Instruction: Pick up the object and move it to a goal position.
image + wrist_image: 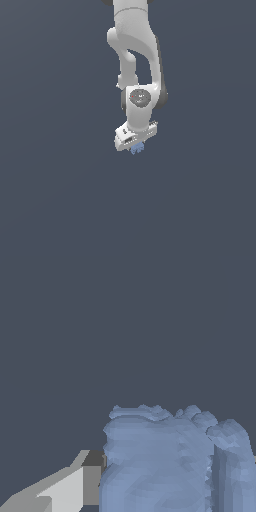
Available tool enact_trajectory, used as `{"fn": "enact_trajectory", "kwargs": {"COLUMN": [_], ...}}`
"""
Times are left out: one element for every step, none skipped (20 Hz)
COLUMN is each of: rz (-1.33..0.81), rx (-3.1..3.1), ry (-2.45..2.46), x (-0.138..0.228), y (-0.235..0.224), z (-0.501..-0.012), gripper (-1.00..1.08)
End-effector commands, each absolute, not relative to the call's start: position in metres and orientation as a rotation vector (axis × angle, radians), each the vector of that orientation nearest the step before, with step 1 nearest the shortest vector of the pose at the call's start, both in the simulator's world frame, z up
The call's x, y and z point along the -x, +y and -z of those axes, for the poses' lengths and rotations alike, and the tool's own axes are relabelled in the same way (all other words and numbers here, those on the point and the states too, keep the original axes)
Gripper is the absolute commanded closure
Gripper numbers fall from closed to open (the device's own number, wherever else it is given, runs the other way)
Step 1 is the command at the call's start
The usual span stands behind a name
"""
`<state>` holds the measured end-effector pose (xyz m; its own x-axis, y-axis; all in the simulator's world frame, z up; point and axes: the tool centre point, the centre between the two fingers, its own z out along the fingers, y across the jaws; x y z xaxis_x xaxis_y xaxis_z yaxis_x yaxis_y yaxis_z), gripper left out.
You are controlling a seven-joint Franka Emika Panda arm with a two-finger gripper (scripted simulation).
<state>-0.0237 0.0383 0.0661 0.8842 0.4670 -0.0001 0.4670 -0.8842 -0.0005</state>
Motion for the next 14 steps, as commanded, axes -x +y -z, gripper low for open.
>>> {"fn": "enact_trajectory", "kwargs": {"rz": [0.000, 0.000, 0.001, 0.001, 0.001, 0.001, 0.001, 0.001, 0.001, 0.001, 0.001, 0.000, 0.000, 0.000], "rx": [3.049, 3.049, 3.048, 3.048, 3.048, 3.048, 3.048, 3.048, 3.048, 3.048, 3.048, 3.049, 3.049, 3.049], "ry": [-0.755, -0.755, -0.756, -0.756, -0.756, -0.756, -0.756, -0.756, -0.756, -0.756, -0.756, -0.756, -0.756, -0.756], "x": [0.012, 0.007, 0.001, -0.004, -0.010, -0.015, -0.020, -0.025, -0.029, -0.033, -0.037, -0.040, -0.042, -0.045], "y": [0.027, 0.022, 0.017, 0.012, 0.007, 0.002, -0.003, -0.007, -0.010, -0.014, -0.017, -0.019, -0.022, -0.024], "z": [-0.077, -0.082, -0.087, -0.093, -0.098, -0.103, -0.107, -0.111, -0.115, -0.118, -0.121, -0.124, -0.126, -0.128], "gripper": [1.08, 1.08, 1.08, 1.08, 1.08, 1.08, 1.08, 1.08, 1.08, 1.08, 1.08, 1.08, 1.08, 1.08]}}
